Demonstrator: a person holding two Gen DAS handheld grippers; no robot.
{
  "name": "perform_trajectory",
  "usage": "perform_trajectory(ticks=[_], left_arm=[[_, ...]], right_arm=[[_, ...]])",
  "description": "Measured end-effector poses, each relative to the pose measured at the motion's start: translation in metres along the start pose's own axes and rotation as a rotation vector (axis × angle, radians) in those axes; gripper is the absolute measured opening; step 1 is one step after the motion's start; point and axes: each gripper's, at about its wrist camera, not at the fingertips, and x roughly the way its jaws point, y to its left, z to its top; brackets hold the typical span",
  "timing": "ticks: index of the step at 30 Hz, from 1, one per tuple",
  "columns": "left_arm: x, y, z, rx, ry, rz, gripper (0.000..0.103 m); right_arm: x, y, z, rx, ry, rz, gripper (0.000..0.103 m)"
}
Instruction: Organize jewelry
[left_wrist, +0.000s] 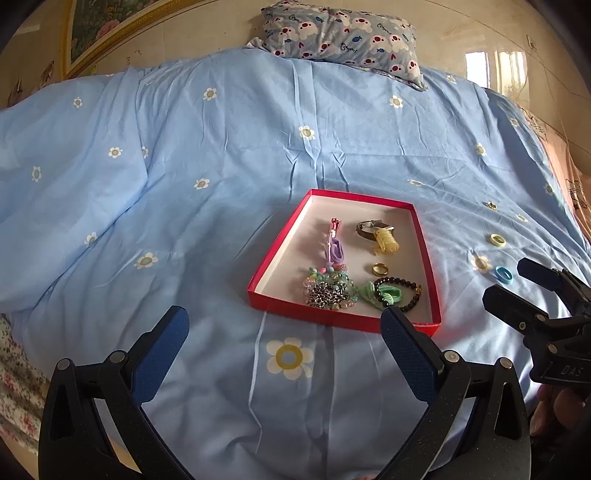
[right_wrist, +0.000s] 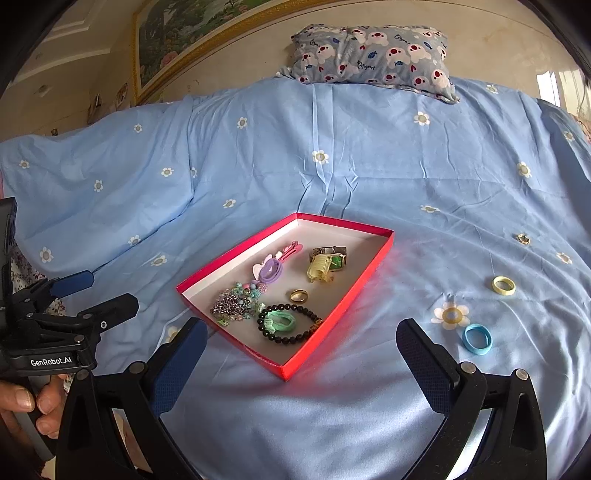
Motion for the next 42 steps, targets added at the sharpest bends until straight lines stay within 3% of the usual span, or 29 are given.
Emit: perform_trajectory(ticks=[42], left_arm=[[0.0001, 0.0022, -0.0052, -0.024, 0.037, -0.021, 0.103]], right_arm=[[-0.0042, 0.0059, -0.0027, -0.014, 0.011, 0.005, 0.103]])
